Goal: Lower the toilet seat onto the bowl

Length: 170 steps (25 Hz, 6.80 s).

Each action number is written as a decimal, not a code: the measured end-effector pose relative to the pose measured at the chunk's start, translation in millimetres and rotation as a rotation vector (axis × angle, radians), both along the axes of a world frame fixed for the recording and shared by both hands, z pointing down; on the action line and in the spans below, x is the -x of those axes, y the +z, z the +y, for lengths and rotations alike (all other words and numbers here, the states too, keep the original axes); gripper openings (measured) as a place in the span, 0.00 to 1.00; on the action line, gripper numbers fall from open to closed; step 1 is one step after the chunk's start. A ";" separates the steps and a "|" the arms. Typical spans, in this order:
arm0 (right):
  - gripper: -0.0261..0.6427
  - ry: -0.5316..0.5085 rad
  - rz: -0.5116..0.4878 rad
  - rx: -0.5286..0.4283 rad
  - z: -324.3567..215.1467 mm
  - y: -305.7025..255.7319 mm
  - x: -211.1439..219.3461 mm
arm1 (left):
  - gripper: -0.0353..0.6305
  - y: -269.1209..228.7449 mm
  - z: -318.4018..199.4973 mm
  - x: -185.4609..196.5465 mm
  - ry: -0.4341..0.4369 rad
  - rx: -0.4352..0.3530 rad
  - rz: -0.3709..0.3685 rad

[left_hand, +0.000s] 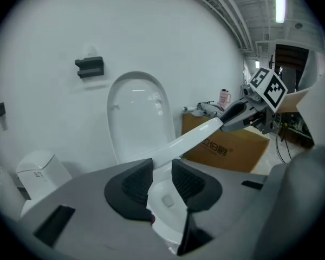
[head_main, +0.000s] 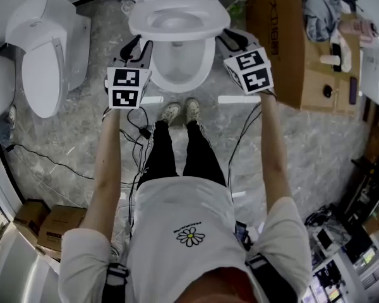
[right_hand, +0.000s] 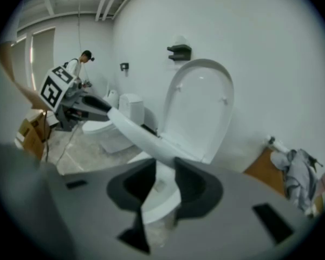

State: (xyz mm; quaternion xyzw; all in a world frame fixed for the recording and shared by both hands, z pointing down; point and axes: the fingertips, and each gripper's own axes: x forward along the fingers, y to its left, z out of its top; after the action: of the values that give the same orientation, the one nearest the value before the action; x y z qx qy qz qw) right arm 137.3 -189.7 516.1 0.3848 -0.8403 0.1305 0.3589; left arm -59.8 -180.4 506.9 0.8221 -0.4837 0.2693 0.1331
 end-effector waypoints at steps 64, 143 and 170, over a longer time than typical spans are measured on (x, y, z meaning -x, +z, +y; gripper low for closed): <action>0.24 -0.161 0.134 0.419 167.1 227.5 -1.1 | 0.30 225.1 176.5 -38.5 0.025 0.437 -0.061; 0.11 0.324 -0.343 -0.597 95.0 -302.3 63.8 | 0.10 -318.2 89.0 -13.4 -0.219 -0.527 0.282; 0.08 0.350 -0.295 -0.617 118.5 -280.3 72.2 | 0.09 -307.1 96.7 6.2 -0.295 -0.580 0.257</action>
State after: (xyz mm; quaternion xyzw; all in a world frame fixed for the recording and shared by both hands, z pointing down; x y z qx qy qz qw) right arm 65.1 -71.3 235.9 0.5894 -0.8043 -0.0151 0.0737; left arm -66.0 -83.7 199.8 0.7742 -0.6329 -0.0072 -0.0086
